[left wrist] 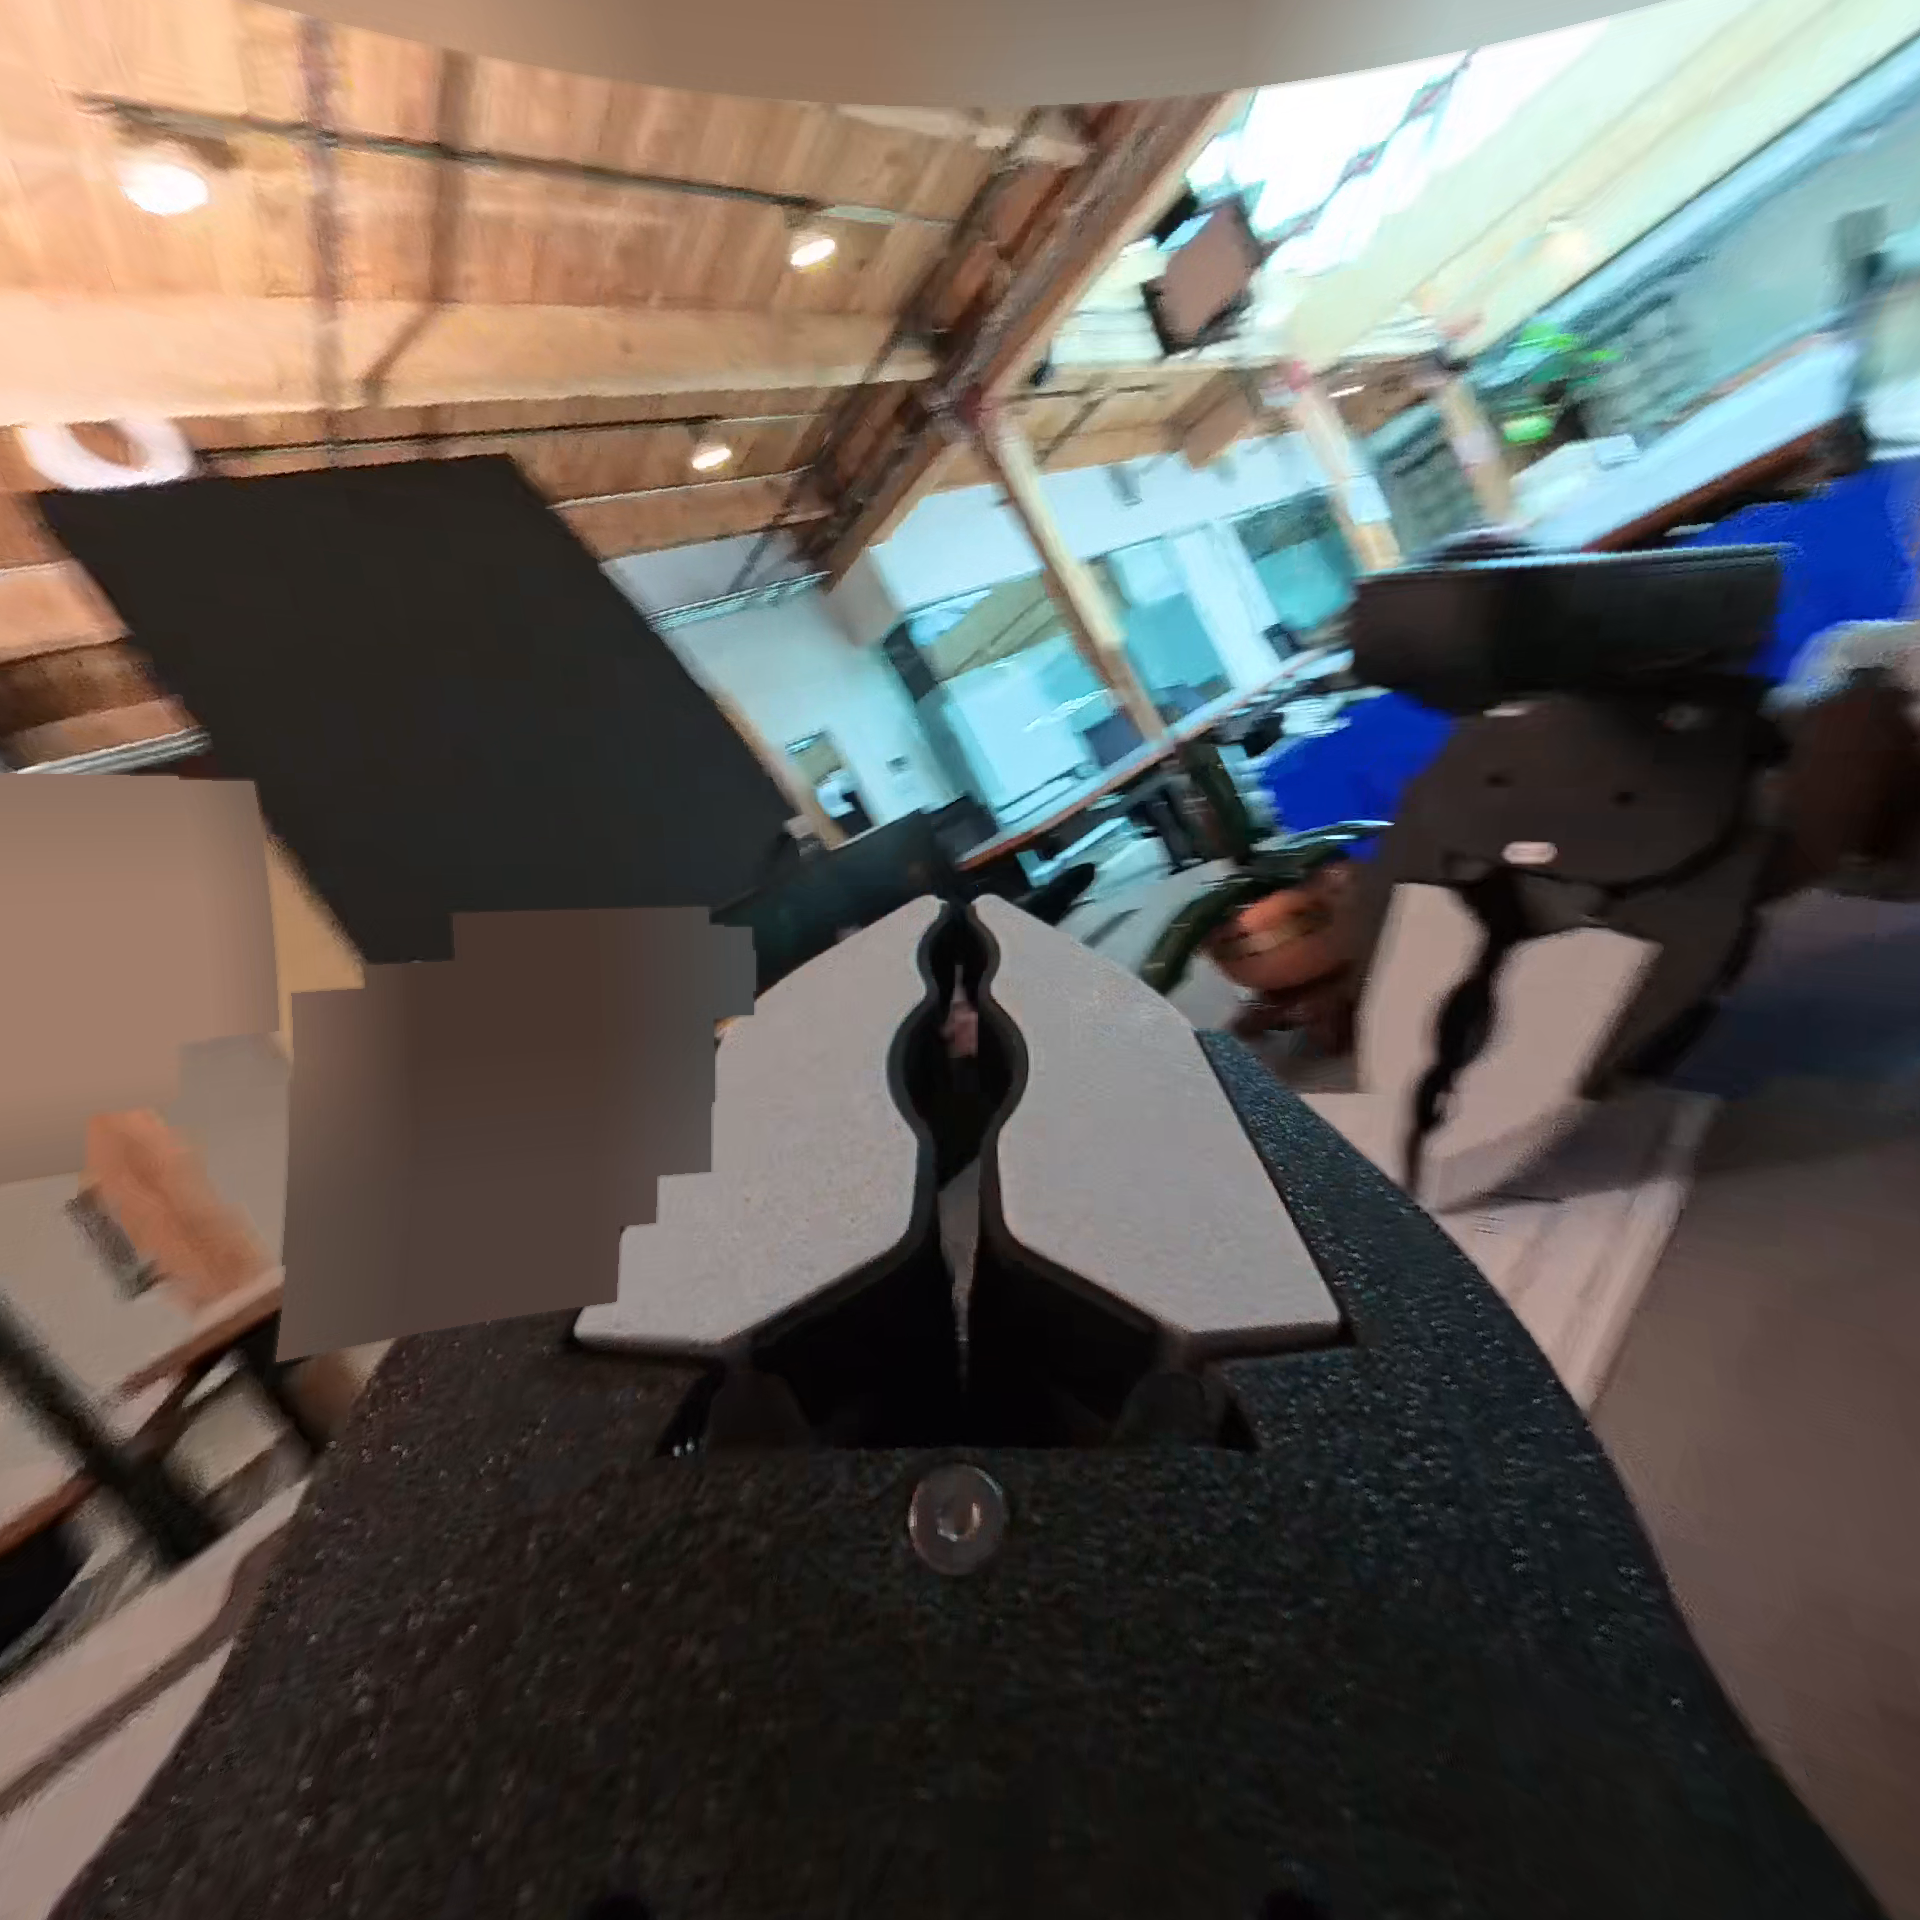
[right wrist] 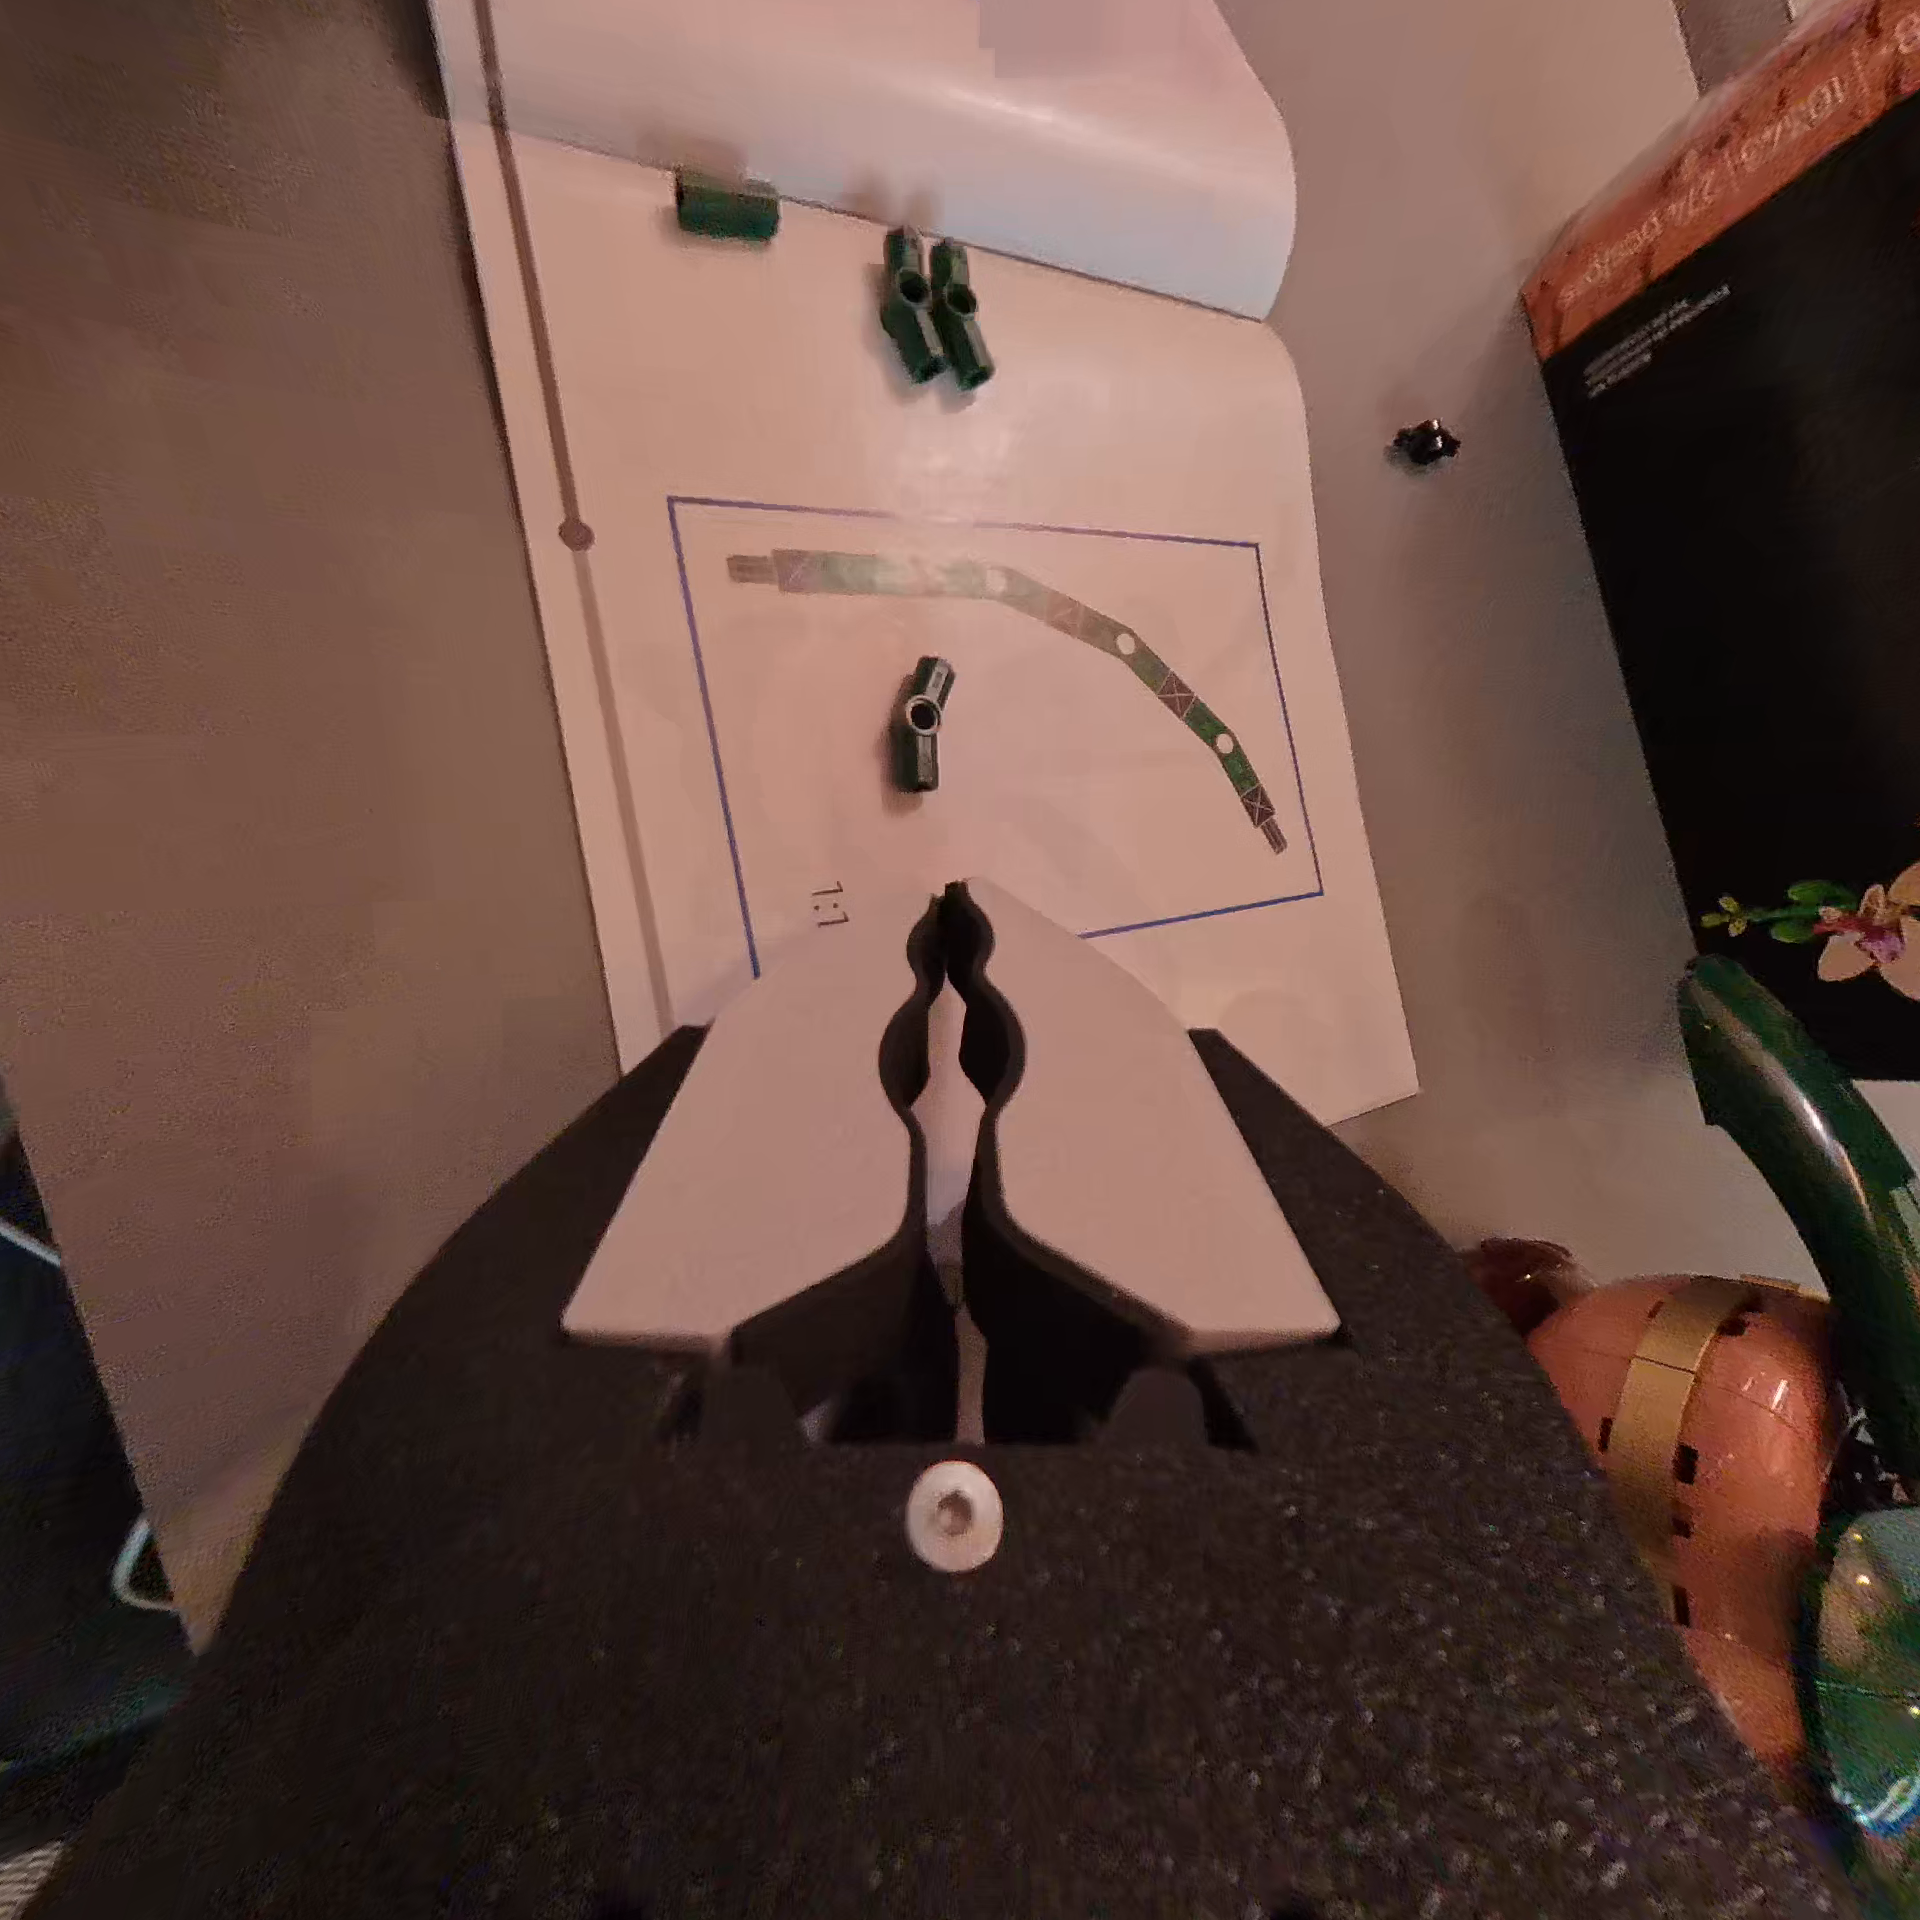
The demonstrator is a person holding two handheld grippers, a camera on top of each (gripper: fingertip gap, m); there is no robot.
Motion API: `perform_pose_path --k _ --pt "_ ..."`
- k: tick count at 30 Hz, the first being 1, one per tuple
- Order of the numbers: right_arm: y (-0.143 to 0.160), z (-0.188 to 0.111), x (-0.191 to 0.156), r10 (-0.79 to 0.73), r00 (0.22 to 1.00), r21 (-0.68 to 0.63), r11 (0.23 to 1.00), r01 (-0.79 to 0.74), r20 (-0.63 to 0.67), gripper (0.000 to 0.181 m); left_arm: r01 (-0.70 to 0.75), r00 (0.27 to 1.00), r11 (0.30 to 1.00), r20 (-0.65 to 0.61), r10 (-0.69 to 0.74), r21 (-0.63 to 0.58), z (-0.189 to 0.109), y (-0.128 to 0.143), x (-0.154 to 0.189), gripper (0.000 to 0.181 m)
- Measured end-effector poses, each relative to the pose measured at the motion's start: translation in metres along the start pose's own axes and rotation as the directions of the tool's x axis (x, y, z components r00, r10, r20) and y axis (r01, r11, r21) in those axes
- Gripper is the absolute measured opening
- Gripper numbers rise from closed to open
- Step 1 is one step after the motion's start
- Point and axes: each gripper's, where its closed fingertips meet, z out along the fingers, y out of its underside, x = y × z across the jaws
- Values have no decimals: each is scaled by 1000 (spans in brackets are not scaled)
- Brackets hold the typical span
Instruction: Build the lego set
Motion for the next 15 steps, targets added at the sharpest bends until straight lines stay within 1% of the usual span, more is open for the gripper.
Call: perform_pose_path --k 2,3,5,6,8,10,12,13,15 --pt "3 -2 3 -36 999 13 999 36 9 0 57 985 996 169 -46 -67 -4 13 -31 0" --pt "4 -2 3 -62 998 22 998 62 14 0 99 971 992 226 -79 -80 -6 17 -42 0" --pt "7 -2 7 -72 997 32 997 71 28 0 172 952 982 267 -147 -74 -9 21 -52 0" --pt "9 -2 9 -58 998 31 998 57 35 0 195 953 978 252 -171 -76 -8 23 -50 0" --pt "11 -2 11 -51 997 49 998 49 49 0 206 971 974 144 -191 -95 -2 24 -32 0" --pt "11 -3 11 -50 997 67 997 47 51 0 172 985 980 24 -171 -102 3 21 -10 0" --pt "10 -4 18 -45 999 67 997 44 5 5 139 987 984 -64 -147 -109 5 19 7 0" --pt "5 -6 24 -30 999 94 995 33 -35 6 139 985 984 -86 -149 -112 5 19 12 0" --pt "-16 -11 33 30 998 215 977 -16 -59 7 170 978 981 -108 -179 -95 4 15 14 0"
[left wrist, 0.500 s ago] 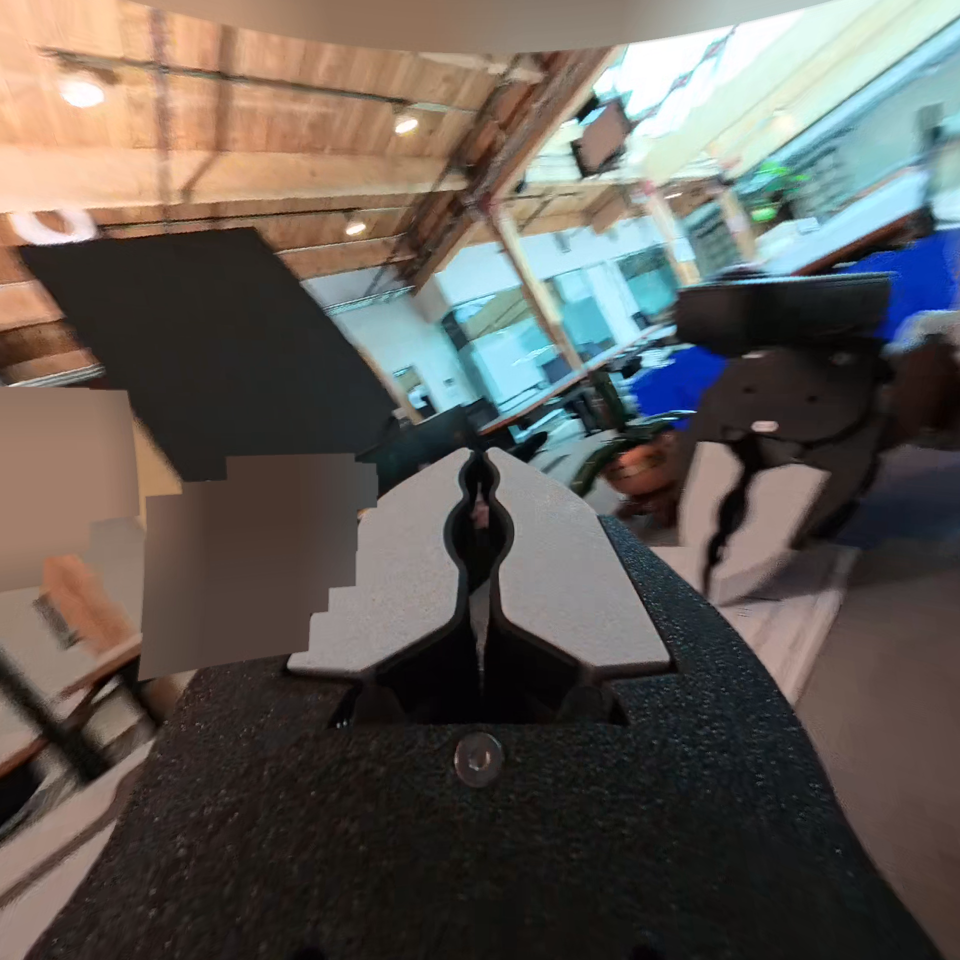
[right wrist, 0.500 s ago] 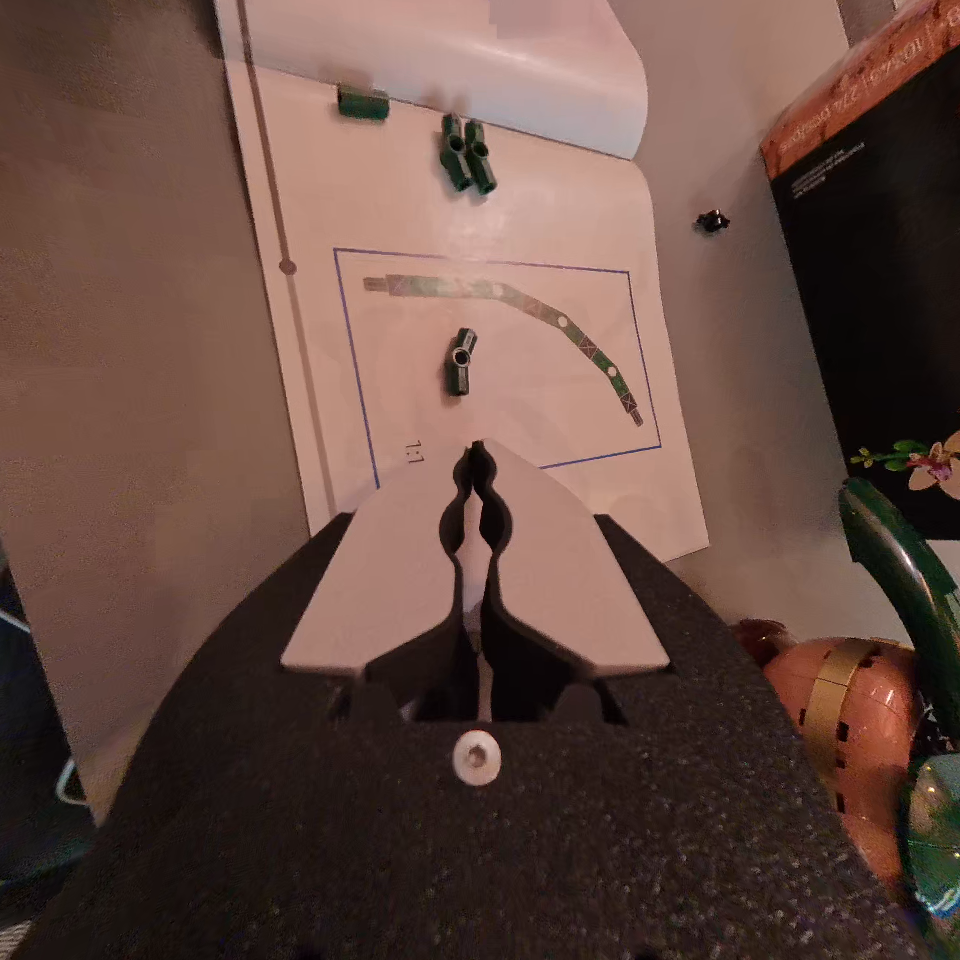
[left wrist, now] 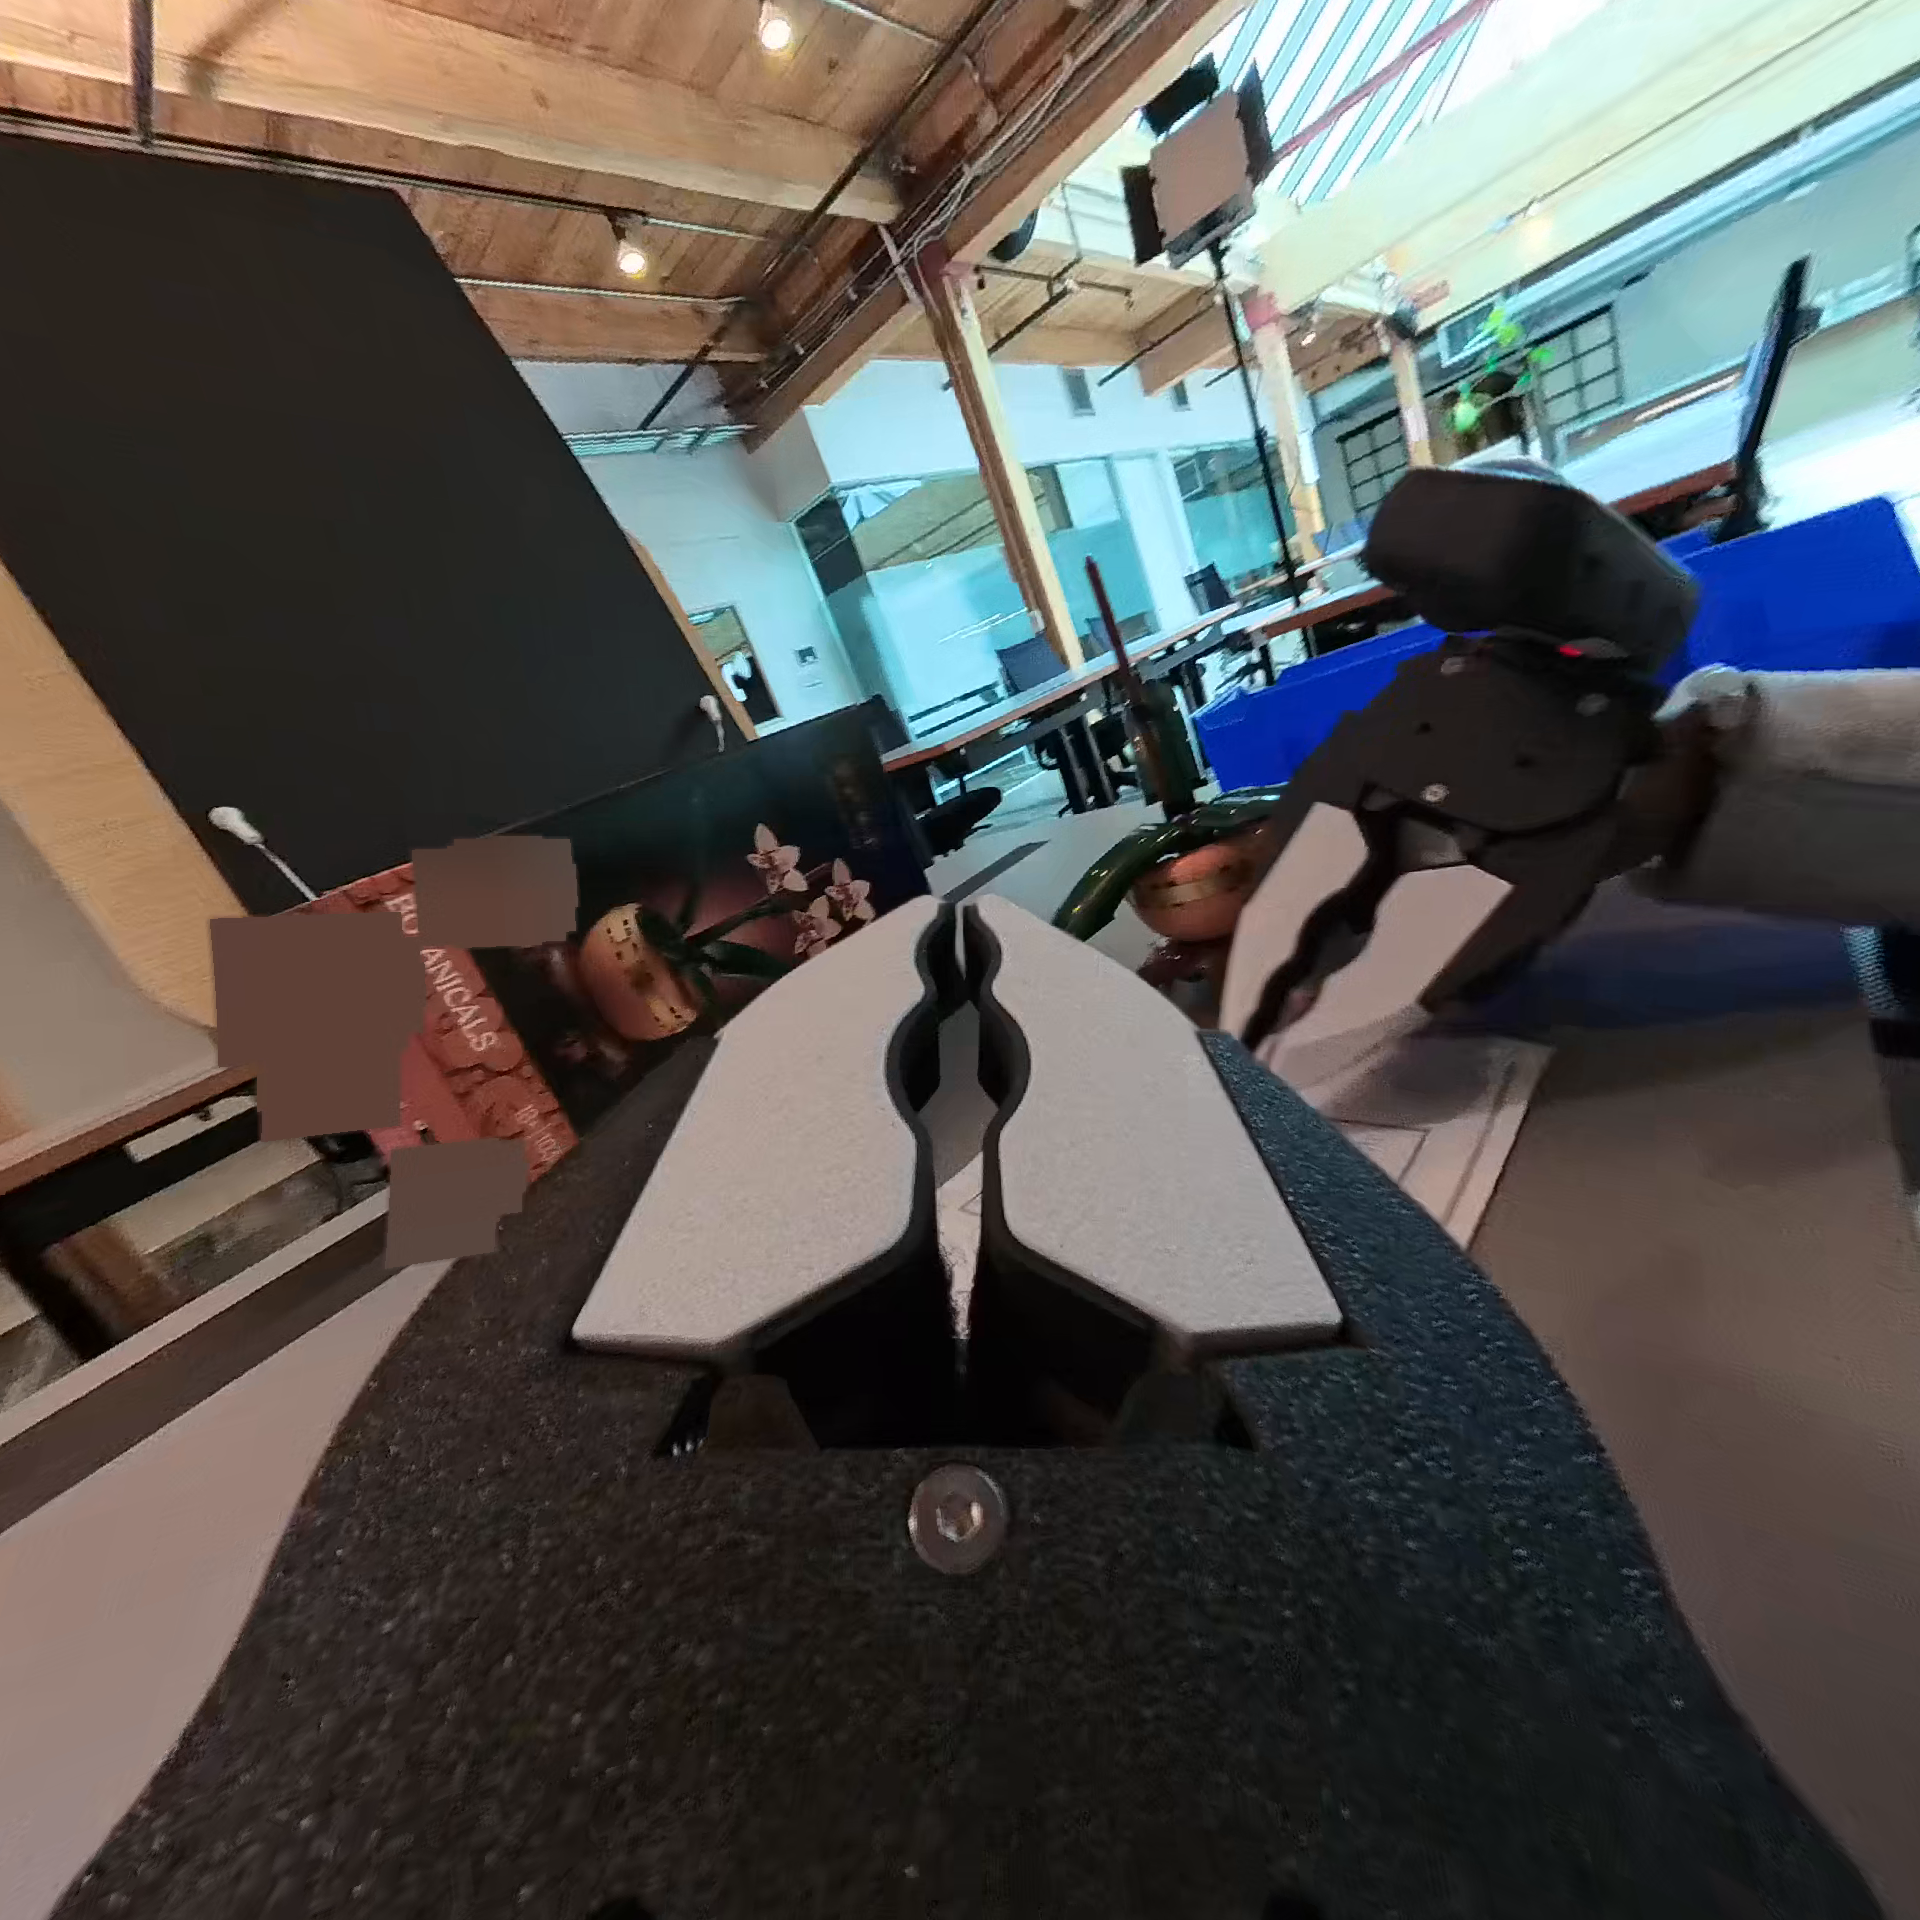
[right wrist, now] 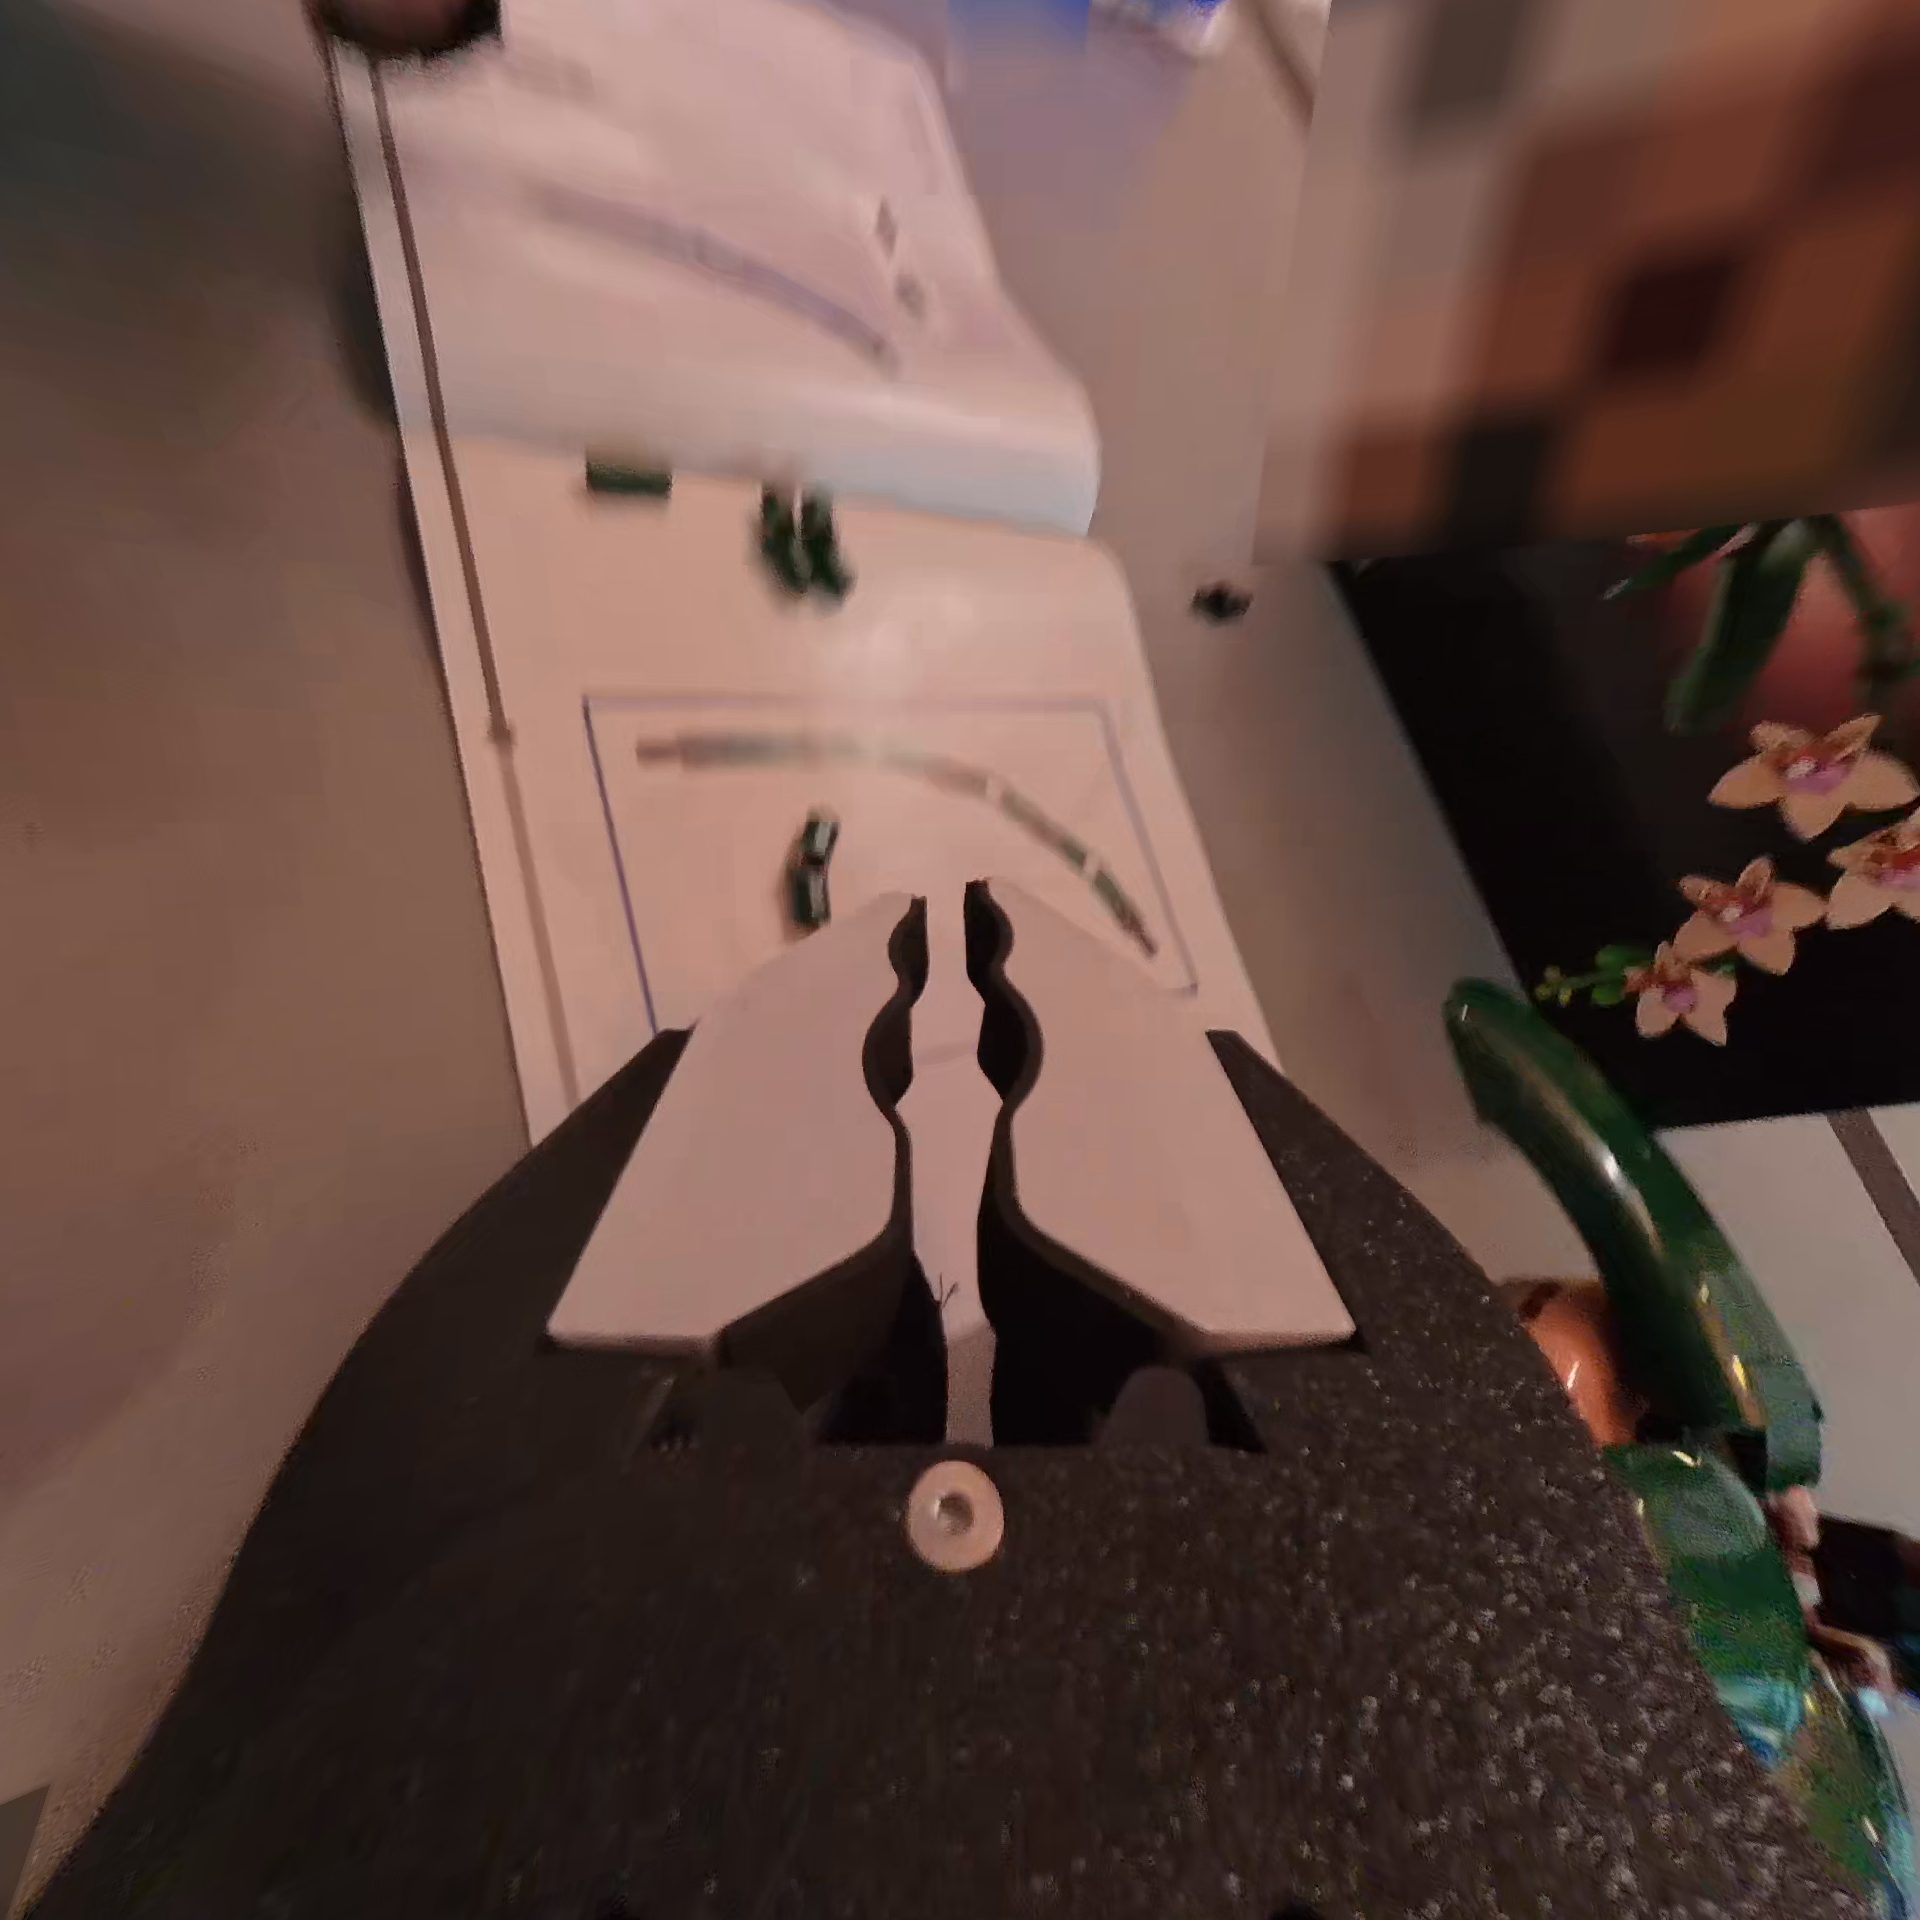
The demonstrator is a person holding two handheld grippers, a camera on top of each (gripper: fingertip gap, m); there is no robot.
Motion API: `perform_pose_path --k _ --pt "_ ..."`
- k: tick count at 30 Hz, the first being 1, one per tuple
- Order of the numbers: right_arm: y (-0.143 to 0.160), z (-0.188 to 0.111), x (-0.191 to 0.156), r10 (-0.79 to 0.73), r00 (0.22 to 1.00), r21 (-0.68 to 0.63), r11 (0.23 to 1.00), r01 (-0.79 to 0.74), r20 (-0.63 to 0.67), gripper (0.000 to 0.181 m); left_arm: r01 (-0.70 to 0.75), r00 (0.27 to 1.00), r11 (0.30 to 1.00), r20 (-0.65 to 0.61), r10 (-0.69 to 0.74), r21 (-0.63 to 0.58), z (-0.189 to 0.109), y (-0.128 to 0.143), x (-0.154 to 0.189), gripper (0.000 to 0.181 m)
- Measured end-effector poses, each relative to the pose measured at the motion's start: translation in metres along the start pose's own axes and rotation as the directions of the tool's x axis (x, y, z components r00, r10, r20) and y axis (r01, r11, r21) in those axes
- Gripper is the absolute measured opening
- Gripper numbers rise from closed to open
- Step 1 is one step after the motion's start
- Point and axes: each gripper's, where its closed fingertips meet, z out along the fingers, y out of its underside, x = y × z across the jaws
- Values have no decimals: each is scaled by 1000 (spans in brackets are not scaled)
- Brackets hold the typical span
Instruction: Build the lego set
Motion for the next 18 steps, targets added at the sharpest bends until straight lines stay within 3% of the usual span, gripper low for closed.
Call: perform_pose_path --k 5,11,18 --pt "-50 10 12 65 998 257 964 -61 -5 10 95 994 995 -64 -94 17 -2 -3 4 0" --pt "-75 37 20 127 991 374 919 -129 31 11 32 990 999 -136 -32 1 0 0 20 2" --pt "-79 35 9 162 979 434 878 -200 123 11 69 981 997 -176 -75 -42 2 6 25 2"
